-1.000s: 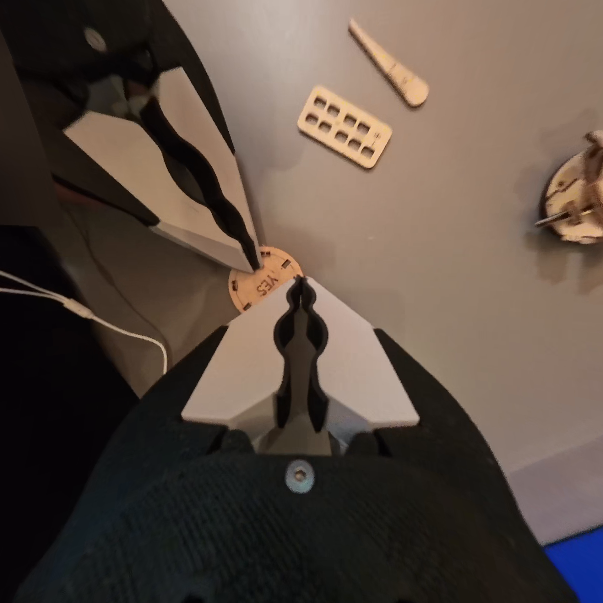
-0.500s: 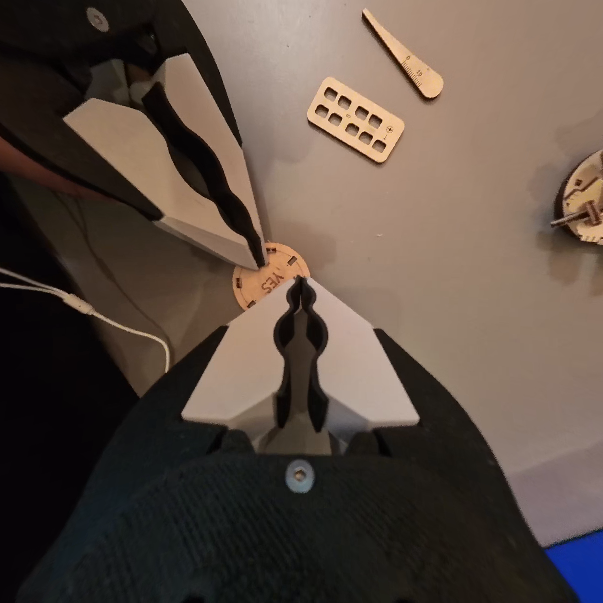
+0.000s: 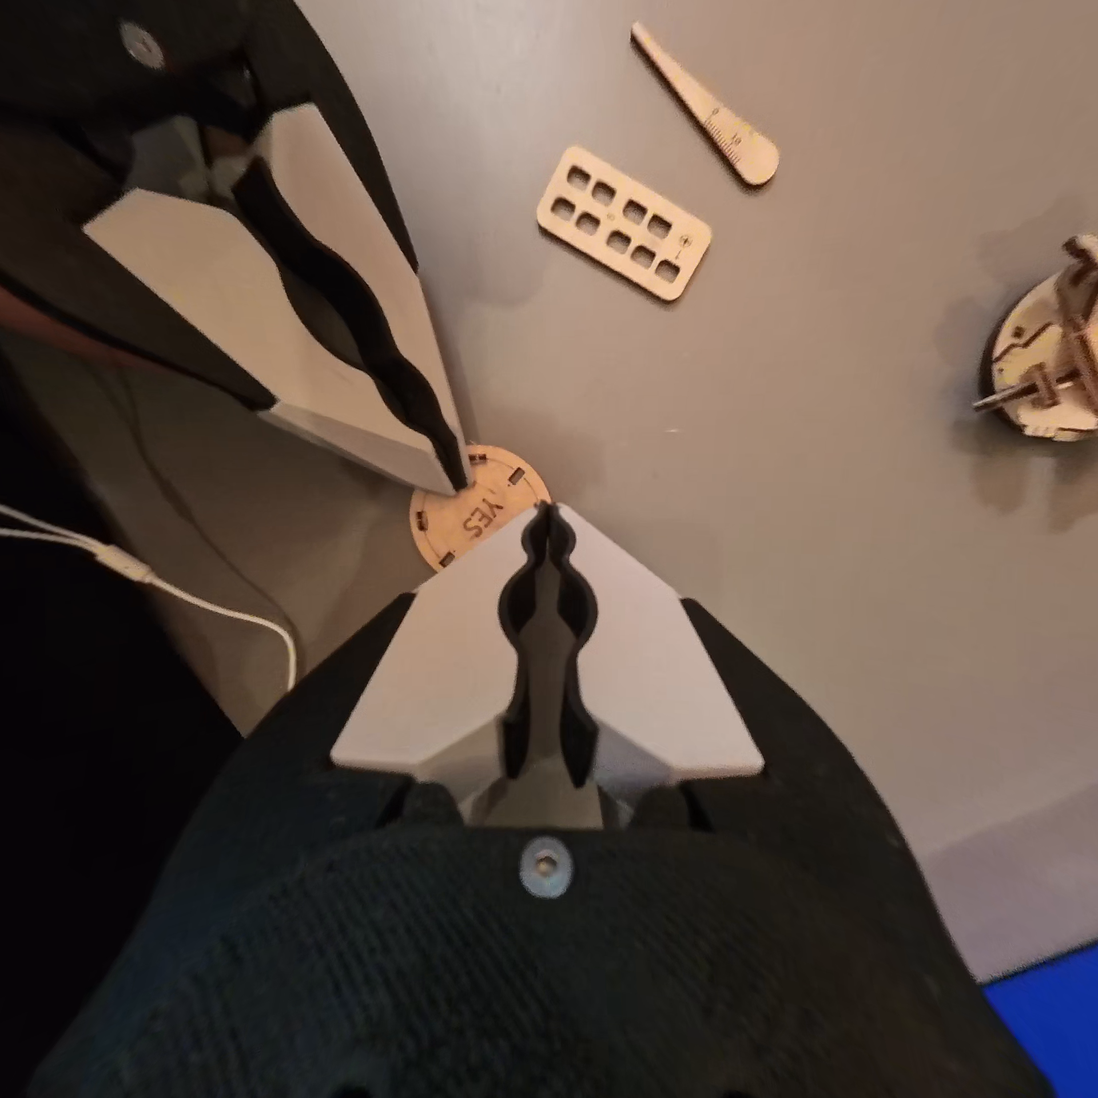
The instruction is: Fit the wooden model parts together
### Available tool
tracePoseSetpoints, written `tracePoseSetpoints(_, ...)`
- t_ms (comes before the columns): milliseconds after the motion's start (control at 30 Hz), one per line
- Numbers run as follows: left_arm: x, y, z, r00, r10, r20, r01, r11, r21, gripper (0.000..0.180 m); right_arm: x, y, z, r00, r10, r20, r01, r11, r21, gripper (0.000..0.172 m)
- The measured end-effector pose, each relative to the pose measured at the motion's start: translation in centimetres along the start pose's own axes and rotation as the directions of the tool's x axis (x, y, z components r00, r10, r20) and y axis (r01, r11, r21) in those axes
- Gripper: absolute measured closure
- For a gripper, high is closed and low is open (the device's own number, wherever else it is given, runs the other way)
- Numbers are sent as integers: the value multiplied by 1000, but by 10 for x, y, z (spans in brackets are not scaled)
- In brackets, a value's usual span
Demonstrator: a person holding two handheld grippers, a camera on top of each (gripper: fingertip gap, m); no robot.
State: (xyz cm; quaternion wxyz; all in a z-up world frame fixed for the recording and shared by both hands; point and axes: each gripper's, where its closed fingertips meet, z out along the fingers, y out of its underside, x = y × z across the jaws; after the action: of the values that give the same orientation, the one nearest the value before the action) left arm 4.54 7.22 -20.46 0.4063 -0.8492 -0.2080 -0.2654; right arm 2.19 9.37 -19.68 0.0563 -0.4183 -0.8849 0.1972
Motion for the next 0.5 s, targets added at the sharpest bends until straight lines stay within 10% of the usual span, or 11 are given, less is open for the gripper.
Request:
tracePoseSetpoints(333, 0, 0, 0, 1000, 1, 0, -1, 1000, 0, 180, 6, -6, -4, 999, 34, 8, -34, 998, 59, 172)
tracePoseSetpoints(500, 1, 0, 0, 1000, 13, 6, -13, 1000, 3, 180, 27, -63, -44, 988, 24, -155, 72, 809, 583, 172)
